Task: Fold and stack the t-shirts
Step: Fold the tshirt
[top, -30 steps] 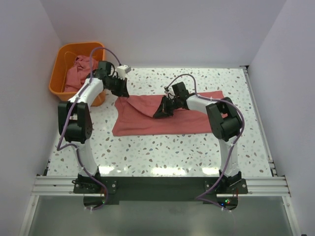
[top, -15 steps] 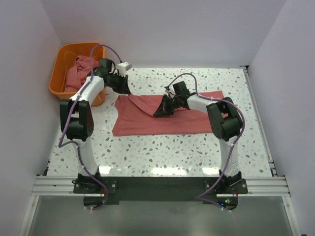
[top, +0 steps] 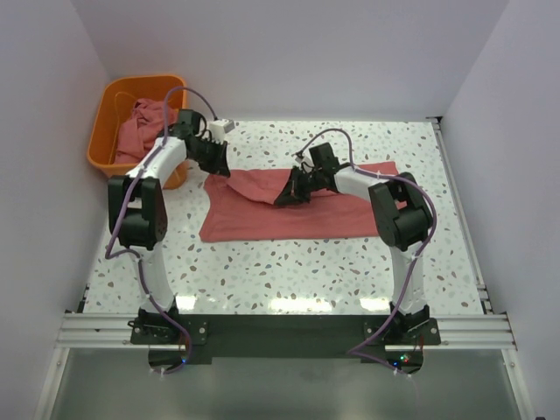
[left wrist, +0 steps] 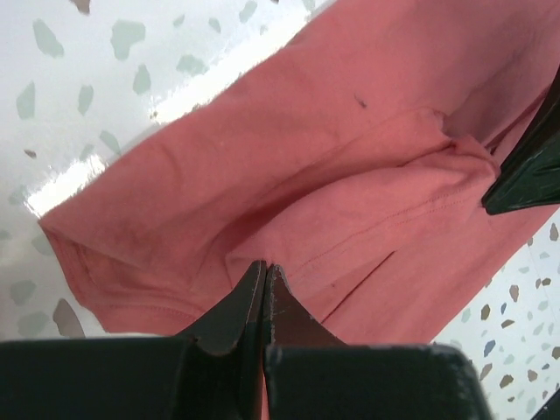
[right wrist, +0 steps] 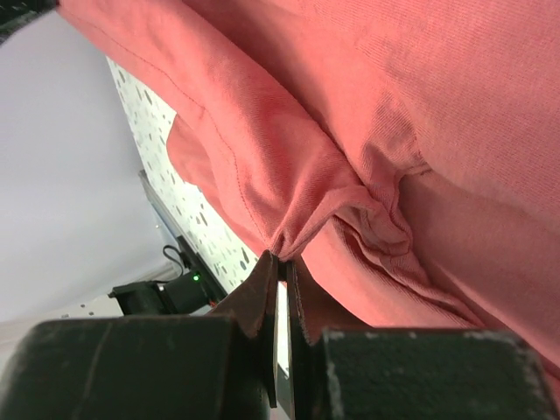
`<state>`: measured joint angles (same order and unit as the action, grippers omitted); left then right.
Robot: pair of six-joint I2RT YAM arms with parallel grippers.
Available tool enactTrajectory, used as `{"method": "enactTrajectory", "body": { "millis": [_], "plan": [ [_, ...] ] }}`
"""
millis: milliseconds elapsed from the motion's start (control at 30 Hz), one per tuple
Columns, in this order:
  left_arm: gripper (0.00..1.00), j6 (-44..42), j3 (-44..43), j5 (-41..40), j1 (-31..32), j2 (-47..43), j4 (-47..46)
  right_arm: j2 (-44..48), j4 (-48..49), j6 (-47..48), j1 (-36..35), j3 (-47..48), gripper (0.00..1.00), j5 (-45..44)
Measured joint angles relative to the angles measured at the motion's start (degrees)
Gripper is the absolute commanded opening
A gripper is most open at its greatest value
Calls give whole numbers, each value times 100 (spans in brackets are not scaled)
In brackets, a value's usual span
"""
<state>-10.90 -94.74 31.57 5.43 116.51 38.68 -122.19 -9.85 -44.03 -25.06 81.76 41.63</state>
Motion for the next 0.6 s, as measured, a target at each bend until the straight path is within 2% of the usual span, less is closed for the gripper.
{"method": "enactTrajectory", "body": {
  "millis": [333,600],
  "plan": [
    [0,9,216,-223,-157,-17,780,33,-168,170,0,-85,0,9],
    [0,-15,664,-310,-162,-184,1049,192,-380,446,-35,-356,0,13]
  ]
}}
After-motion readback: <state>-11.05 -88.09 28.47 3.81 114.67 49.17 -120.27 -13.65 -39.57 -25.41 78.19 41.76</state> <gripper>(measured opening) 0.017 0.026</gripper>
